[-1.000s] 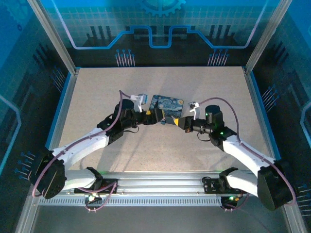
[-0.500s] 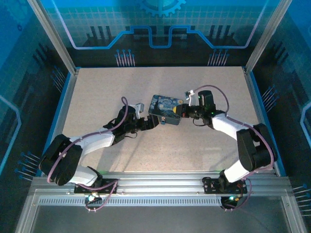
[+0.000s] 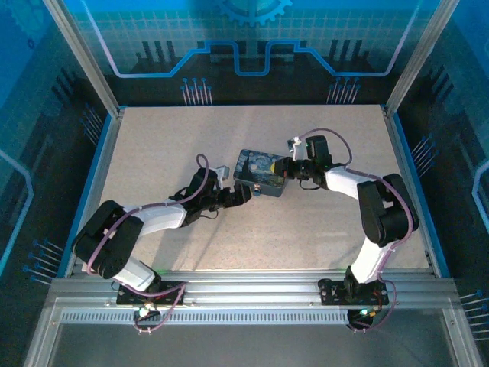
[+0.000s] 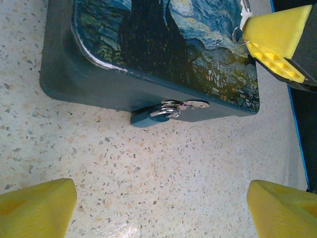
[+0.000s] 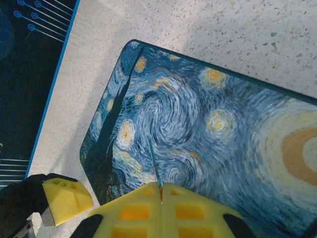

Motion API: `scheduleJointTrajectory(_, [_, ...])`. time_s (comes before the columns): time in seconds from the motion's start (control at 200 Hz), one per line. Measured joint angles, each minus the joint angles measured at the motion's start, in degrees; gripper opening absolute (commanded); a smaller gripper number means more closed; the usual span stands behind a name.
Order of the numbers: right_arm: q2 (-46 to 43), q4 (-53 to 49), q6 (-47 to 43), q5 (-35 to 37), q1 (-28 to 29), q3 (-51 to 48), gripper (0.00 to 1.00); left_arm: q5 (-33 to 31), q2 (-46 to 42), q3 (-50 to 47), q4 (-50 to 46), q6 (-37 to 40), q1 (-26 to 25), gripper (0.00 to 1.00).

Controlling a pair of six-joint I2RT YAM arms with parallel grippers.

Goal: Unlock the padlock with the key

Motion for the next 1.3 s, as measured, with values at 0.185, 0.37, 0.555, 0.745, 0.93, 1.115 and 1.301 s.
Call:
scheduleJointTrajectory(0.185, [-0.1,4.7,0.3,-0.9,0.0,-2.8,0.0,0.0,0.9,0.0,1.2,2.3,0.0,0.89])
scheduleJointTrajectory(0.37, [-0.7,10.7,2.0,-1.5,0.5,-6.0,0.0,-0.2,1.8,0.0,2.3,4.8,0.0,0.85])
scheduleJointTrajectory(0.555, [-1.3,12.1,3.3,-1.3,2.7,-7.4,0.0,-0.9,3.2,0.0,2.9,7.6,0.0,0.82])
scheduleJointTrajectory(0.745, [-1.5,12.5,4.2,-0.9,3.8,-7.6,0.0,-1.5,6.1,0.0,4.5,9.8,0.0,0.8])
scheduleJointTrajectory(0.93, [-1.5,12.5,4.5,-0.6,3.8,-7.6,0.0,-1.6,9.9,0.6,7.6,11.8,0.0,0.78])
scheduleJointTrajectory(1.115, [-1.6,12.4,4.7,-0.1,3.9,-7.6,0.0,-1.6,12.6,1.6,10.1,12.9,0.0,0.76])
scheduleJointTrajectory(1.301, [-1.7,12.2,4.6,0.3,4.2,-7.6,0.0,-1.6,14.4,2.5,12.2,12.9,0.0,0.72])
